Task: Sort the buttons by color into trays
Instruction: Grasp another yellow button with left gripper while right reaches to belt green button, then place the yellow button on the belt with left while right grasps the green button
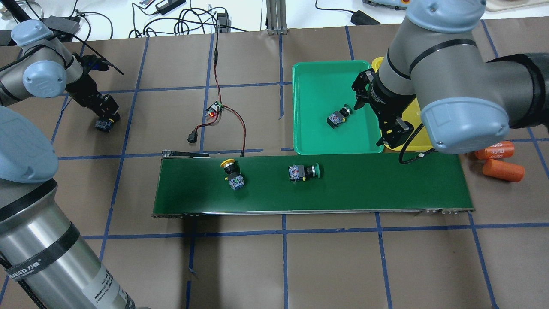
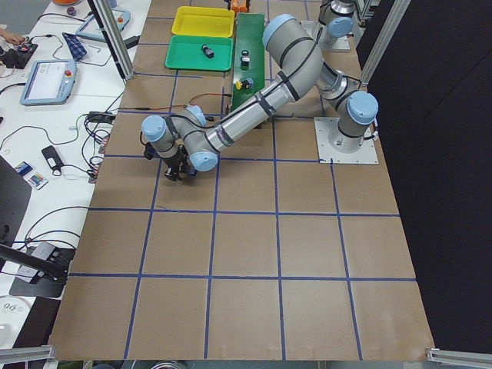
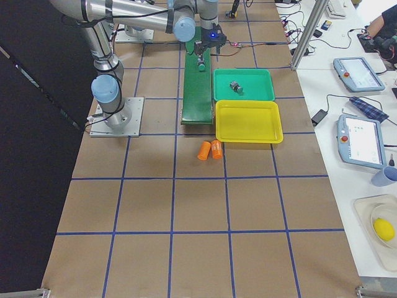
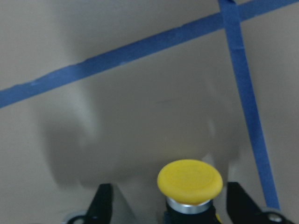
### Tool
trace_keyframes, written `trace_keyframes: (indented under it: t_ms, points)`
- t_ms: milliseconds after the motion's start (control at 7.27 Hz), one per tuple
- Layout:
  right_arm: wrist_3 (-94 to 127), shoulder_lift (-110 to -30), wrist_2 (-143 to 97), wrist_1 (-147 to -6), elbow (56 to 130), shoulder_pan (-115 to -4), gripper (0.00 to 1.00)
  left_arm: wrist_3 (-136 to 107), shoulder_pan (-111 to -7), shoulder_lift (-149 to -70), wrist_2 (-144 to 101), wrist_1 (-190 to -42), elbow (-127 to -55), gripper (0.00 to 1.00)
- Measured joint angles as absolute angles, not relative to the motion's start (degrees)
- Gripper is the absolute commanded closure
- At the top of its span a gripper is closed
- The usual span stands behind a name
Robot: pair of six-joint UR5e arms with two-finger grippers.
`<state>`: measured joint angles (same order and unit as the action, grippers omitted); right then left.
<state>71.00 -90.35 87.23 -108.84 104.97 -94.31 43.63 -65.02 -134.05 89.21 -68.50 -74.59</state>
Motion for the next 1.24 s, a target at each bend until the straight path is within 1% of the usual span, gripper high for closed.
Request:
trace_keyframes:
  t_ms: [275,412,550,825,962,1237]
  points:
    - [70.61,-89.96,87.09,-108.83,105.47,-94.31,0.00,42.99,-65.95,-132.84,89.54,-69.33,-75.05,1.00]
    - [70.80,-89.81,87.07,-108.77,105.59,-94.31,0.00,41.08,-67.22,-130.80,89.71,-70.72,-76.71,1.00]
    - [71.09,-89.57,87.06,-108.81,106.07,-94.34,0.00,37.69,-68.82,-127.19,89.76,-71.94,-80.28,1.00]
    - [71.31,-89.00,86.94,-109.70,108.60,-94.38,0.00,28.87,-72.78,-116.87,89.71,-72.68,-90.10,1.00]
    - [71.28,-88.57,86.54,-110.23,109.51,-94.42,0.00,23.73,-75.92,-111.96,89.70,-72.82,-94.16,1.00]
    - [71.75,-86.57,83.93,-112.43,110.13,-94.57,0.00,12.66,-82.36,-104.53,89.54,-72.79,-101.62,1.00]
